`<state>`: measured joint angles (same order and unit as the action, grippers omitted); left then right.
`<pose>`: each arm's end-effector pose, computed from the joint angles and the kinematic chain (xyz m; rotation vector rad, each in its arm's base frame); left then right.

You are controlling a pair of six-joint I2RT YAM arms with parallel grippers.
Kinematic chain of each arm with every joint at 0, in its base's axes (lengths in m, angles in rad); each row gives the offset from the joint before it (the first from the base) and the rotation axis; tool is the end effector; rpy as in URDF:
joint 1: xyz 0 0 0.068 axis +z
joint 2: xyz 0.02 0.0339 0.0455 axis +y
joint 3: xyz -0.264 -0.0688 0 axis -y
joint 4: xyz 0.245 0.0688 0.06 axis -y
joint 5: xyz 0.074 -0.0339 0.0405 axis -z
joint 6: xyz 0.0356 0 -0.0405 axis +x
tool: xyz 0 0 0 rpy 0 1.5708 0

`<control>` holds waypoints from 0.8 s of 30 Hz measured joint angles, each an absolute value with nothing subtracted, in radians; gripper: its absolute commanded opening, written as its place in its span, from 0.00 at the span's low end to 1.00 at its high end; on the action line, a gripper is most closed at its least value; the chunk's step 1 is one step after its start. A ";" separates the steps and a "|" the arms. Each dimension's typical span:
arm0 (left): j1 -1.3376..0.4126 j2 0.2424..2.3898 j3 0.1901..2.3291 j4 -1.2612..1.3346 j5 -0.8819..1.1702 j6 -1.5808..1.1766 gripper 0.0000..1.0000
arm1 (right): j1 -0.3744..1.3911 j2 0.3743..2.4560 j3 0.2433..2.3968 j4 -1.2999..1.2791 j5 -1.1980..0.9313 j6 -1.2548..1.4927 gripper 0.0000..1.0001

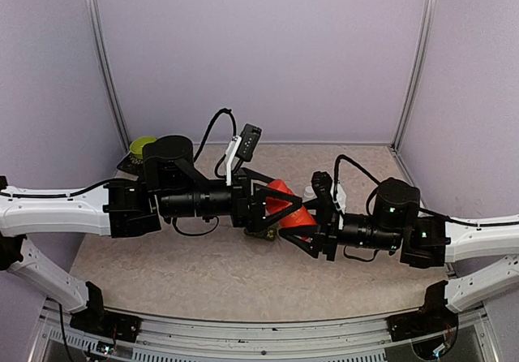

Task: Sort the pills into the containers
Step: Screw the lid of the pill bottle onto the pill bottle.

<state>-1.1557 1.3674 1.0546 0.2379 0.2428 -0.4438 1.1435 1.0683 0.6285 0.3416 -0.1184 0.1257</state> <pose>0.1238 -0.3022 0.3456 0.8342 1.6477 -1.3770 0.0993 0.2283 0.2841 -0.9497 1.5062 1.0403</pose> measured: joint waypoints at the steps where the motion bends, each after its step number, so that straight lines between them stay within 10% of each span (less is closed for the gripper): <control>1: -1.156 1.368 1.055 0.236 0.241 -0.443 0.99 | 1.143 1.075 0.629 0.344 -0.123 0.127 0.00; 24: -1.172 1.359 1.055 0.231 0.217 -0.437 0.99 | 1.154 1.053 0.618 0.360 -0.199 0.154 0.00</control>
